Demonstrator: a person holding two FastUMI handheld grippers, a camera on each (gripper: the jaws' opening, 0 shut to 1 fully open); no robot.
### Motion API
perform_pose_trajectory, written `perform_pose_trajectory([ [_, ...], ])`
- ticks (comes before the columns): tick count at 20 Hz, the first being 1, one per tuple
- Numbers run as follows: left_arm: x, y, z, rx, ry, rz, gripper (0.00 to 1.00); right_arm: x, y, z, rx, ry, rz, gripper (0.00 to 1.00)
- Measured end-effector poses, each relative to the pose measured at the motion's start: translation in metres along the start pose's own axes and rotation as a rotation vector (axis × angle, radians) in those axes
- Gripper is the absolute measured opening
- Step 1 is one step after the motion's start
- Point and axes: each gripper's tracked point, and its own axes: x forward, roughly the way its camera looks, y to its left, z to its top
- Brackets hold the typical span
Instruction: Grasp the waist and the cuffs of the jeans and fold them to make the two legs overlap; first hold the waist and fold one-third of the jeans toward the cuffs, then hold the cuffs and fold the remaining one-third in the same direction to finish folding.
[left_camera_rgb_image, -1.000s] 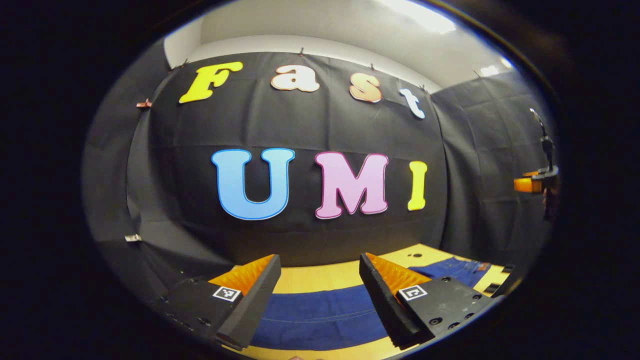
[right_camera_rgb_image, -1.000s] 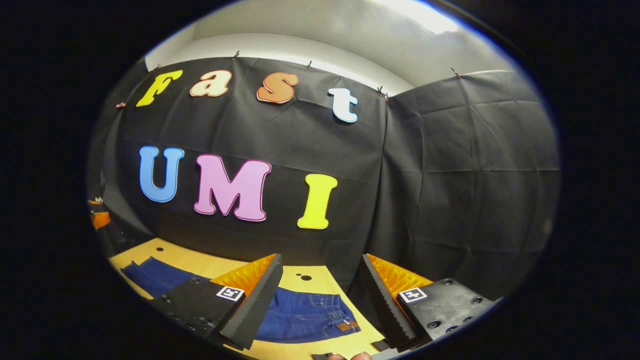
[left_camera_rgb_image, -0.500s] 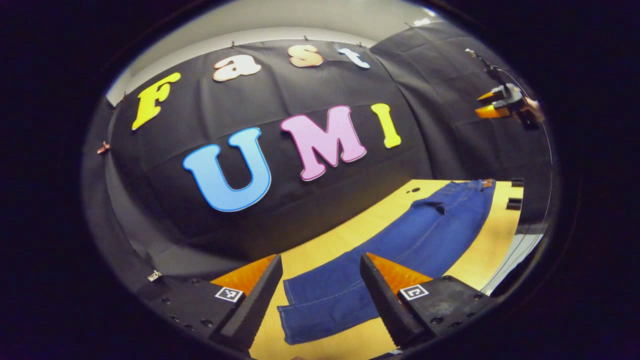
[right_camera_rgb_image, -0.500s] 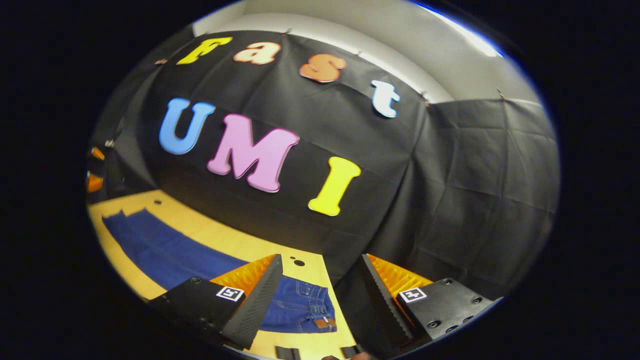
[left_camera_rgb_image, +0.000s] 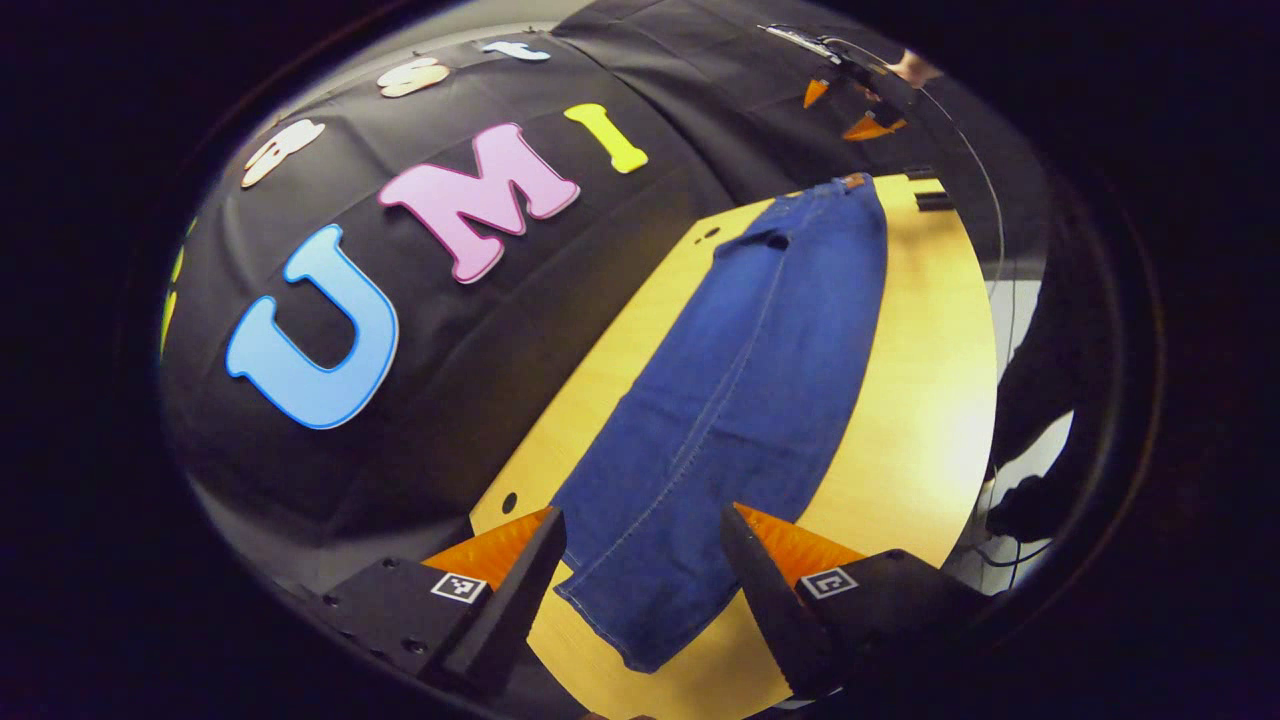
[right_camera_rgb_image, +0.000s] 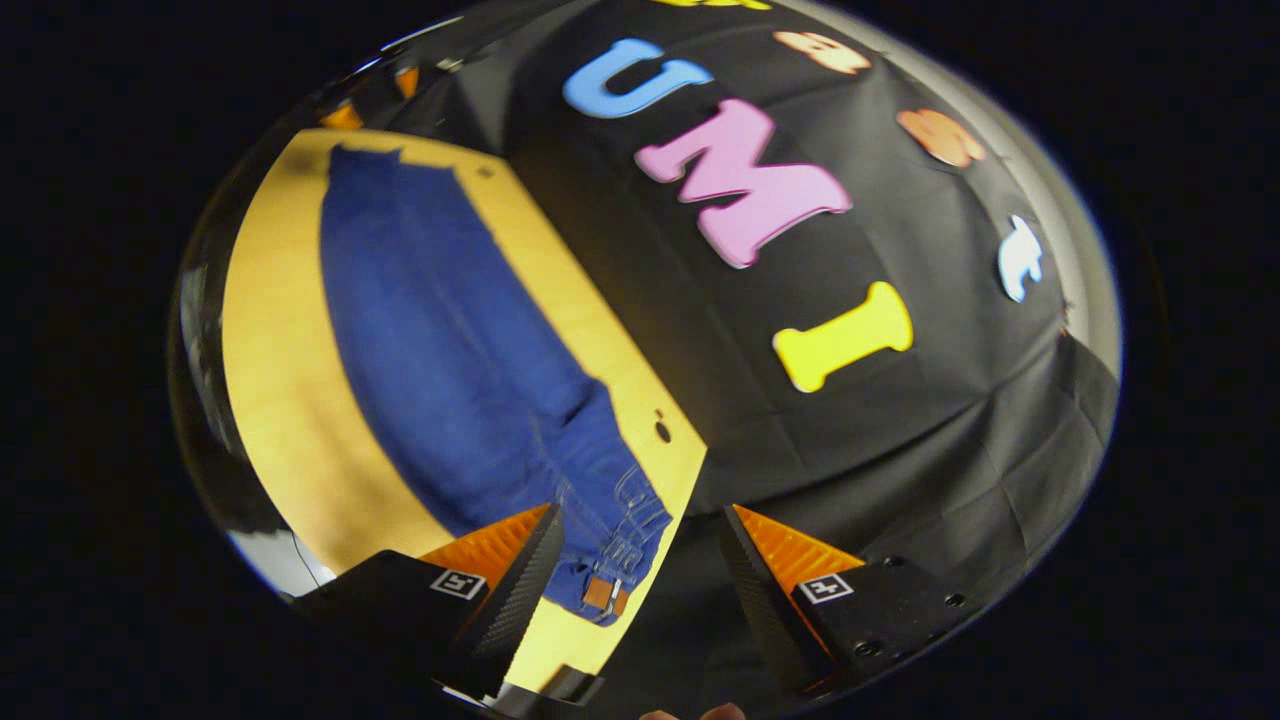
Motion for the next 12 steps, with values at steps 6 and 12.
perform_pose_trajectory([
  [6, 0.029, -0.023, -0.090, 0.199, 0.222, -0.244, 0.98, 0.050, 0.052, -0.057, -0.210, 0.076, 0.202, 0.97],
  [12, 0.065, -0.020, -0.139, 0.325, 0.316, -0.340, 0.99, 0.073, 0.078, -0.091, -0.318, 0.117, 0.325, 0.97],
])
